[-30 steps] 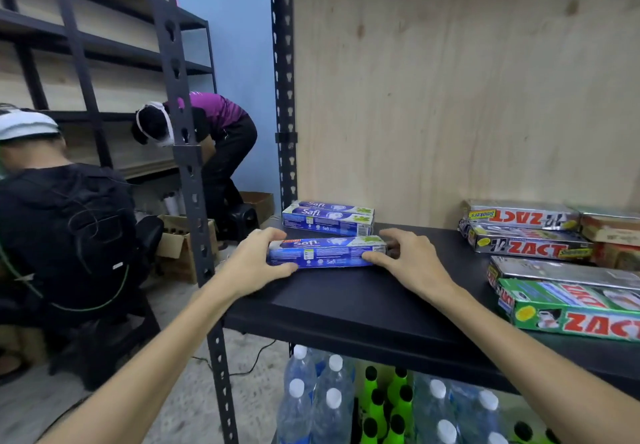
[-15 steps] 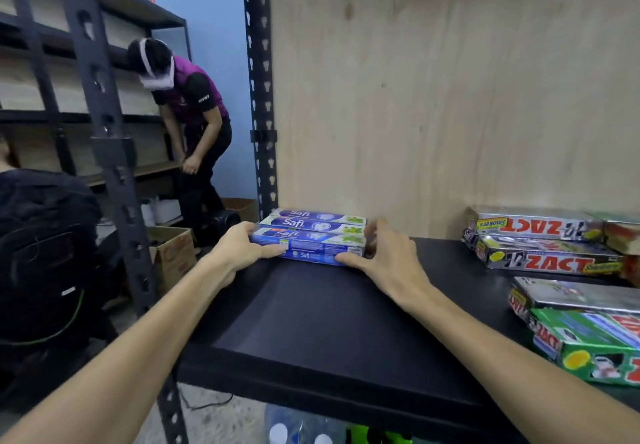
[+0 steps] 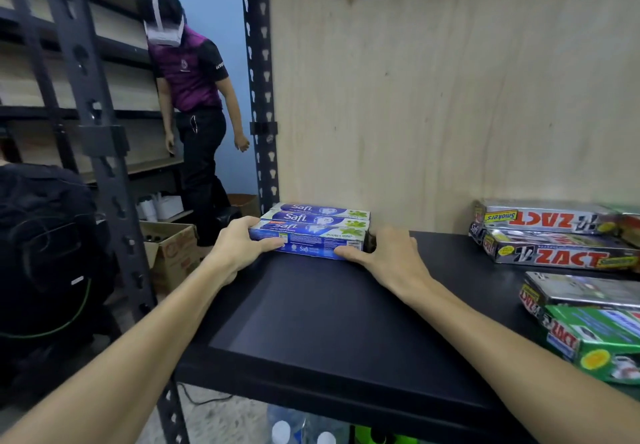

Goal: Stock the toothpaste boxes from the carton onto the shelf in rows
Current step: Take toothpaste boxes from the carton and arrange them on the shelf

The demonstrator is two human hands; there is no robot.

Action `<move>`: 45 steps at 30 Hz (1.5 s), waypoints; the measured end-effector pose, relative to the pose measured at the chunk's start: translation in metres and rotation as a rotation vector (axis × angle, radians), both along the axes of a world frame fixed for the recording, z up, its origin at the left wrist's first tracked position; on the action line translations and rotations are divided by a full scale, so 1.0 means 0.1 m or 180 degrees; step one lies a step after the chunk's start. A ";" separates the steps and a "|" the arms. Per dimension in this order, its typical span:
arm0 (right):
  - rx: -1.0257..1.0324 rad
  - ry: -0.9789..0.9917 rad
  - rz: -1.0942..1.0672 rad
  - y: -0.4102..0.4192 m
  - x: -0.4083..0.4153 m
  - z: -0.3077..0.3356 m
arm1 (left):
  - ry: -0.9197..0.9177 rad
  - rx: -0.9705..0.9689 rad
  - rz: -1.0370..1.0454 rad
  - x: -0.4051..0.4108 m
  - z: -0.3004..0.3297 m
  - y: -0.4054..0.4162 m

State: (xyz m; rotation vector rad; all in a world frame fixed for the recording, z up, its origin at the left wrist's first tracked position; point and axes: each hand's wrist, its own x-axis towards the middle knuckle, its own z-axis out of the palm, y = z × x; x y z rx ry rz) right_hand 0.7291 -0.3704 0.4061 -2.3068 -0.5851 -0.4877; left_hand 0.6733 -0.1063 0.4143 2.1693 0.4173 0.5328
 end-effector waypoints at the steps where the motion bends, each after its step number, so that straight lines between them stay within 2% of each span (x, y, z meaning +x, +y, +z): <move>1: 0.0001 -0.0002 -0.0002 -0.01 0.01 -0.01 | -0.0036 0.0006 0.0010 0.01 -0.02 0.00; 12: -0.0026 0.0042 -0.0049 -0.01 0.02 -0.04 | -0.0163 -0.0090 -0.0124 0.00 -0.09 -0.04; 18: 0.0107 0.0234 0.0104 -0.05 -0.08 -0.02 | -0.0133 -0.0255 -0.0431 -0.05 -0.07 -0.05; 22: 0.0119 0.0169 0.0068 -0.08 -0.22 0.03 | -0.0339 0.0068 -0.0147 -0.15 -0.04 -0.12; 26: 0.0122 0.0081 -0.0045 -0.17 -0.41 0.05 | -0.0532 0.0742 0.0045 -0.29 0.01 -0.29; 30: 0.0247 -0.0064 -0.0106 -0.31 -0.66 0.05 | -0.0855 0.0986 -0.0233 -0.55 0.03 -0.56; 36: 0.0797 -0.0216 -0.0245 -0.78 -1.09 0.06 | -0.0915 0.0519 -0.0697 -0.80 0.06 -1.19; 45: 0.0567 -0.0501 -0.0485 -1.81 -1.47 0.23 | -0.1108 0.0135 -0.1079 -0.80 0.05 -2.42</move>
